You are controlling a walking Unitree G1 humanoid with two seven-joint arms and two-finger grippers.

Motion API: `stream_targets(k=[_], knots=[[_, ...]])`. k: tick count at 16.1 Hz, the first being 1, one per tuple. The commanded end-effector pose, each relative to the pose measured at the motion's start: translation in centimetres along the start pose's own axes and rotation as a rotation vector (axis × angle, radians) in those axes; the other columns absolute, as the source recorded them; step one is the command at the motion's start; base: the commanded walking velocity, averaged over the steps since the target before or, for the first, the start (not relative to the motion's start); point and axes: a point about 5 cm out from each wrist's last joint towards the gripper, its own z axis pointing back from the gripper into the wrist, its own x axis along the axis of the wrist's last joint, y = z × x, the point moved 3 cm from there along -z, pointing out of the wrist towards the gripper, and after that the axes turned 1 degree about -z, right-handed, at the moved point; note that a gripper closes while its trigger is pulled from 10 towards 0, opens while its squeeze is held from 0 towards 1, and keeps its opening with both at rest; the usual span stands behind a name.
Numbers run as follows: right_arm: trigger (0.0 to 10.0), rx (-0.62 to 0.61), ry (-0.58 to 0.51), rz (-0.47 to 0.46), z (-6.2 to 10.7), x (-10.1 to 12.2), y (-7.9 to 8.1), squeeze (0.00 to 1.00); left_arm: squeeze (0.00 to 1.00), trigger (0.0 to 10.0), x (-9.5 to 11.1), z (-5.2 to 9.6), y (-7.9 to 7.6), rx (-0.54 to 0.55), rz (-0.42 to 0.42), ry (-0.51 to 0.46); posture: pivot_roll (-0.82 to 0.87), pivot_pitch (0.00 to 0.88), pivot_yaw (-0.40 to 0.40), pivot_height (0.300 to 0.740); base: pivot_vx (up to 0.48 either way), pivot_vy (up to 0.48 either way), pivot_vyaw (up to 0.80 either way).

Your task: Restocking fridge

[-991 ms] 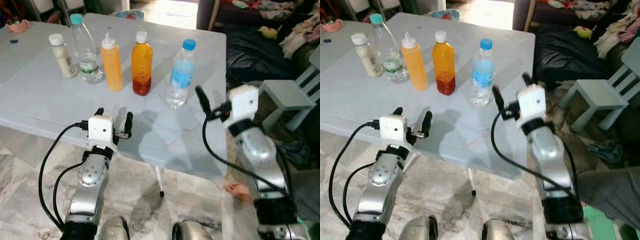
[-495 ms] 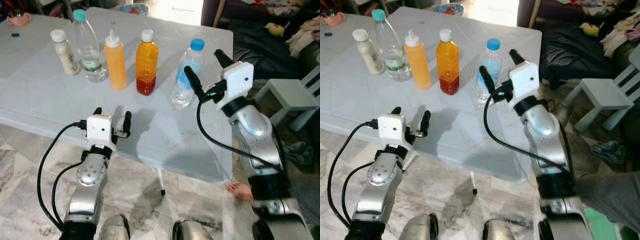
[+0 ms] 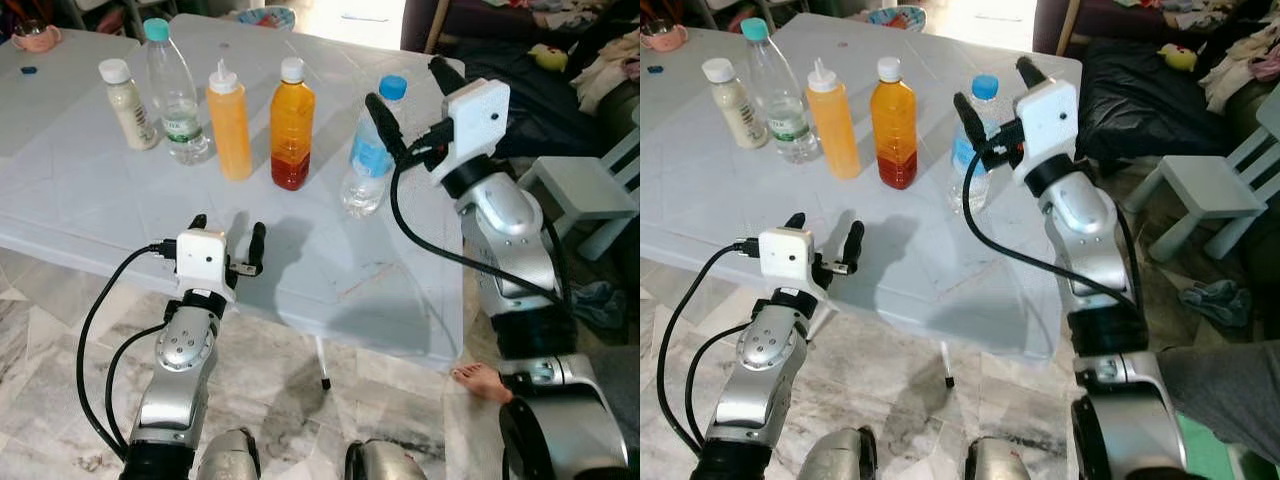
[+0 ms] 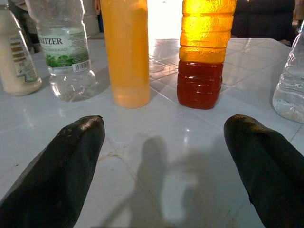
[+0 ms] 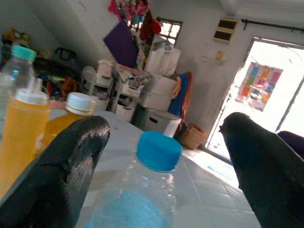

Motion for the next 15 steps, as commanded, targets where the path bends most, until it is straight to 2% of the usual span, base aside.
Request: stream_targets(k=[1,3,5,7,10,11,12,13,15], knots=[[10.0,-0.020,-0.011,0.011,-0.2,0.3,-0.8,0.00,0.00,10.0,0.2,-0.1,-0.1,-0.006,-0.007,0.000,0.04,0.114,-0.016,0.740,0.000,0.000,0.00],[10.0,-0.053,0.053,-0.073,-1.3,-1.0,-1.7,0.00,0.00,10.0,0.2,-0.1,-0.3,-0.014,-0.010,0.001,0.04,0.116,-0.015,0.740,0.000,0.000,0.00],[10.0,-0.058,0.073,-0.095,-1.9,-1.7,-1.9,0.00,0.00,10.0,0.2,-0.1,-0.3,-0.016,-0.014,0.003,0.05,0.118,-0.015,0.740,0.000,0.000,0.00],[10.0,-0.053,0.083,-0.101,-2.3,-1.9,-1.8,0.00,0.00,10.0,0.1,-0.1,-0.2,-0.014,-0.018,0.007,0.06,0.116,-0.014,0.740,0.000,0.000,0.00],[10.0,0.042,0.071,-0.110,-3.0,-1.6,-1.0,0.00,0.00,10.0,-0.1,-0.1,0.1,-0.008,-0.026,0.013,0.06,0.115,-0.014,0.740,0.000,0.000,0.00],[9.5,0.052,0.070,-0.111,-3.1,-1.7,-0.8,0.00,0.00,10.0,-0.1,-0.1,0.1,-0.007,-0.027,0.013,0.06,0.116,-0.014,0.740,0.000,0.000,0.00],[4.2,0.056,0.064,-0.110,-3.1,-1.6,-0.8,0.00,0.00,10.0,-0.1,-0.1,0.0,-0.007,-0.026,0.014,0.06,0.117,-0.013,0.740,0.000,0.000,0.00],[1.2,0.058,0.066,-0.114,-3.1,-1.7,-0.8,0.00,0.00,10.0,-0.1,-0.1,0.0,-0.009,-0.026,0.015,0.06,0.117,-0.013,0.740,0.000,0.000,0.00],[1.5,0.056,0.088,-0.121,-3.1,-2.1,-0.7,0.00,0.00,10.0,-0.1,-0.1,-0.1,-0.011,-0.026,0.016,0.06,0.117,-0.013,0.740,0.000,0.000,0.00]])
